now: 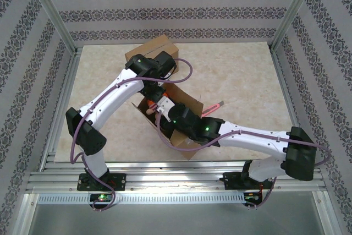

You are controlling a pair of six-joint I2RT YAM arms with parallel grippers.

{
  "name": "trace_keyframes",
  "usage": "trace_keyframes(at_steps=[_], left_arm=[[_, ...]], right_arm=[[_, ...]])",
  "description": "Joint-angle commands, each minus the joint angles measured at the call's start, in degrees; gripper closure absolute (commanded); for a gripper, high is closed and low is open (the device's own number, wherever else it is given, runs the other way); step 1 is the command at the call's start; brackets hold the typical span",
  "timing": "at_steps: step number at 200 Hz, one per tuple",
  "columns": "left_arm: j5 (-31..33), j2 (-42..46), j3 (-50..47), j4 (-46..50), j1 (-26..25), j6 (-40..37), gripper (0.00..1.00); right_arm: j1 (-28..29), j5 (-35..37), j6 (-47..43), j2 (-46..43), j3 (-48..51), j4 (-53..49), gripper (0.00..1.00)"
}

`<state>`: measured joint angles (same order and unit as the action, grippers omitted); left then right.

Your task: Unpack the express box

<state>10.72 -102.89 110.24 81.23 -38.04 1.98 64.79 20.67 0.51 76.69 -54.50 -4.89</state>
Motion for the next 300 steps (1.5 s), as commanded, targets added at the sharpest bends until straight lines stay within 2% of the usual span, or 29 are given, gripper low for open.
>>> trace_keyframes(at_steps=[1, 42, 89, 161, 201, 240, 254, 269, 300], left_arm=[[10.04, -0.02, -2.46, -1.20, 2.61, 0.82, 1.00], [9.52, 0.57, -4.20, -1.68, 2.71, 1.64, 1.00], [8.54, 2.54, -7.36, -2.32, 3.99, 3.07, 1.00], [4.31, 6.03, -11.59, -4.65, 7.57, 5.52, 1.00], [0.73, 7.06, -13.39, -5.56, 9.93, 8.42, 1.00], [-4.30, 9.49, -14.99, -6.32, 13.36, 11.91, 1.00], [-7.56, 10.65, -15.48, -6.91, 14.75, 12.99, 1.00], [-10.59, 11.93, -15.90, -7.39, 15.67, 13.53, 1.00], [-16.01, 14.67, -17.50, -9.25, 17.03, 14.87, 1.00]], right_arm=[[1.85, -1.13, 3.74, -6.37, 0.83, 7.98, 1.00], [2.13, -2.38, 6.66, -7.84, 2.53, 13.43, 1.00], [3.03, -0.39, 7.96, -10.93, 4.58, 19.90, 1.00], [3.14, 1.33, 7.26, -17.21, 4.64, 19.51, 1.00], [3.15, 5.92, 5.26, -25.06, 4.93, 16.21, 1.00], [2.49, 16.84, 2.44, -31.30, 2.69, 5.68, 1.00], [0.18, 20.46, 2.54, -32.57, 0.83, -0.72, 1.00], [-4.55, 21.04, 3.36, -33.39, -1.35, -7.92, 1.00], [-20.73, 16.67, 6.98, -31.95, -3.46, -20.37, 1.00]])
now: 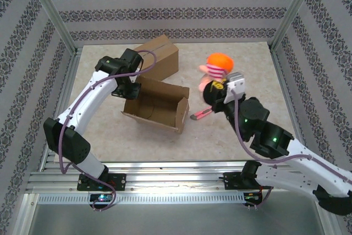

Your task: Unpack the express box

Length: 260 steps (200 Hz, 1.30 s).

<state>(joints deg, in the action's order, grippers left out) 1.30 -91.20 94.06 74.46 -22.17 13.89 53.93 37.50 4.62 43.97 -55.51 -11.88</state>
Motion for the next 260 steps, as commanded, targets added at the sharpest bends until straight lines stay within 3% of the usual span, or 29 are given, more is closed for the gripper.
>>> trace_keyframes(at_steps=[1, 51, 87, 136, 230, 260], left_arm=[[-6.80, 3.05, -1.38, -2.61, 1.21, 2.97, 1.00], [-16.57, 7.20, -4.00, -8.22, 2.65, 6.70, 1.00], [-18.70, 8.25, -4.69, -10.30, 3.83, 9.37, 1.00], [-24.51, 9.42, -7.62, -19.79, 4.86, 16.02, 1.00], [-30.62, -1.58, -8.35, -38.25, 4.86, 26.48, 1.00], [-31.72, -7.11, -6.22, -43.46, 4.84, 28.77, 1.00]], right_arm=[[-10.41, -0.46, 3.08, 0.90, -2.48, -13.71, 1.00], [-37.70, -20.91, 12.33, 9.19, 0.24, -20.43, 1.00], [-49.11, -28.33, 16.43, 14.62, 5.82, -17.52, 1.00], [-56.26, -31.55, 18.99, 20.86, 11.55, -12.75, 1.00], [-59.98, -30.76, 21.25, 32.84, 13.94, -9.91, 1.00], [-60.30, -31.36, 21.85, 32.72, 14.32, -10.25, 0.68]])
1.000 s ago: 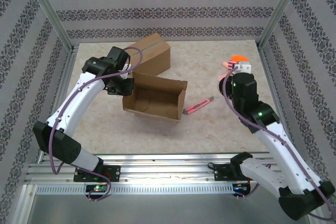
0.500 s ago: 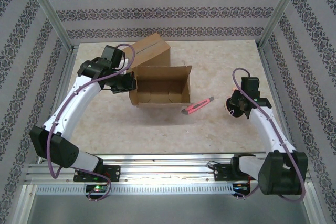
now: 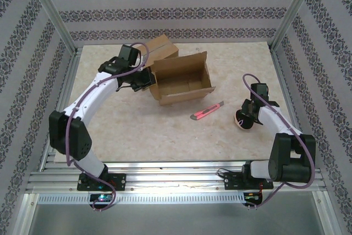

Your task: Unpack the express box

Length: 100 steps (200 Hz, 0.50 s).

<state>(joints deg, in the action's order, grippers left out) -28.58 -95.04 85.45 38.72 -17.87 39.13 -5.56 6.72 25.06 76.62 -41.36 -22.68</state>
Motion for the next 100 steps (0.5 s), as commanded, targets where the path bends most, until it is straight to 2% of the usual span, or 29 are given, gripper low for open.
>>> trace_keyframes(at_steps=[1, 39, 53, 100], left_arm=[[-1.93, -3.46, 2.50, -7.98, 0.50, 3.60, 1.00], [-4.61, -11.35, 6.68, -13.80, 0.55, 7.02, 1.00], [-6.11, -14.52, 8.78, -15.42, 0.48, 8.08, 1.00], [-9.23, -23.31, 17.45, -17.12, -0.37, 9.60, 1.00]], right_arm=[[-0.83, -0.58, 1.45, 0.09, 0.20, 0.54, 0.68], [-1.20, -1.71, 2.05, -0.20, 0.67, -0.16, 0.48], [-1.38, -2.14, 2.14, -0.83, 0.76, -0.55, 0.38], [-1.61, -4.05, 2.25, -6.19, 0.07, -3.74, 0.13]])
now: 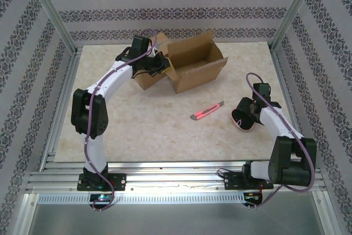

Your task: Unpack the express box

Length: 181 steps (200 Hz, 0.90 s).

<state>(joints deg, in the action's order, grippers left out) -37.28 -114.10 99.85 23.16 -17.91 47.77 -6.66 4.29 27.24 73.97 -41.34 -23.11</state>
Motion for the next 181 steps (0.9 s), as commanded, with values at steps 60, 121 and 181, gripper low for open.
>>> trace_keyframes(at_steps=[60, 121, 181], left_arm=[[-1.93, -7.17, 5.44, -6.36, -0.45, 2.98, 0.46], [-3.86, -7.32, 6.08, -10.07, -0.48, 2.45, 0.00], [0.66, -4.07, 14.57, 6.64, -0.56, -8.29, 0.00]], right_arm=[[-0.55, -3.32, 0.70, -12.02, 0.10, -7.76, 0.02], [-0.73, -4.64, 0.52, -19.90, -1.25, -13.60, 0.02], [-0.82, -6.55, 0.47, -25.16, -3.52, -18.00, 0.02]])
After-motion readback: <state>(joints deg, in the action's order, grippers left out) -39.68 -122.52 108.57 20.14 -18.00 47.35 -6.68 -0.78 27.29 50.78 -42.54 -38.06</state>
